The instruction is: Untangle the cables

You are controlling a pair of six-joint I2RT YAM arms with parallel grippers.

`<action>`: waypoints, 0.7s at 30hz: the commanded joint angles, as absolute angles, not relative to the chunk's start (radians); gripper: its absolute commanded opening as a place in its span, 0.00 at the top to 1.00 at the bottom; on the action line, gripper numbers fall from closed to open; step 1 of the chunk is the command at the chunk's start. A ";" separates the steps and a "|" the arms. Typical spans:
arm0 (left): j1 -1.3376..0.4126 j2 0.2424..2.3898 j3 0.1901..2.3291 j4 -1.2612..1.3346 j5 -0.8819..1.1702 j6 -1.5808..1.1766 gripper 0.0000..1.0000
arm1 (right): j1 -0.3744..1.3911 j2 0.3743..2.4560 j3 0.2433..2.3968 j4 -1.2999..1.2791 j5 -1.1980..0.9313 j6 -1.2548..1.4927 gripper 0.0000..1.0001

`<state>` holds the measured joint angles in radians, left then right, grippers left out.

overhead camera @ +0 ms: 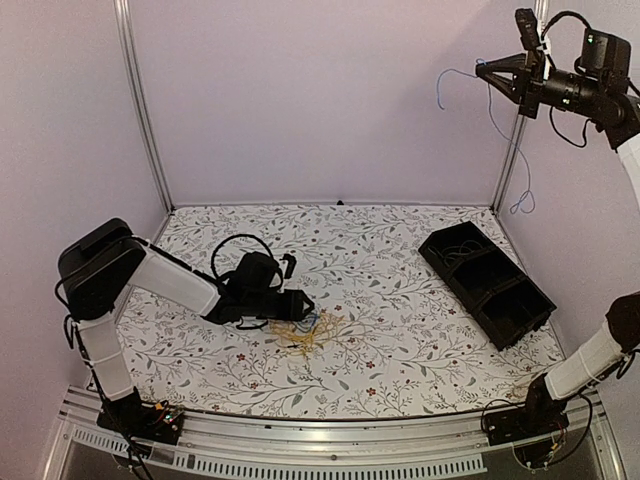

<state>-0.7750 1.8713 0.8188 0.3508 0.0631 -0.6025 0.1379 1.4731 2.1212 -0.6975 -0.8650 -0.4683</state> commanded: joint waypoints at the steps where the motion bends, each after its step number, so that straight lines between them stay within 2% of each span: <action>1: -0.765 1.791 0.804 0.339 0.082 -0.594 0.45 | 0.132 1.465 2.029 -0.648 -0.743 -0.465 1.00; 7: -0.771 1.718 0.859 0.217 0.095 -0.543 0.41 | 0.123 1.444 1.925 -0.588 -0.683 -0.457 1.00; 14: -0.772 1.623 0.846 0.198 0.069 -0.537 0.40 | 0.090 1.466 1.847 -0.527 -0.607 -0.442 1.00; 21: -0.772 1.593 0.824 0.198 0.048 -0.544 0.40 | -0.038 1.526 1.796 -0.478 -0.635 -0.413 1.00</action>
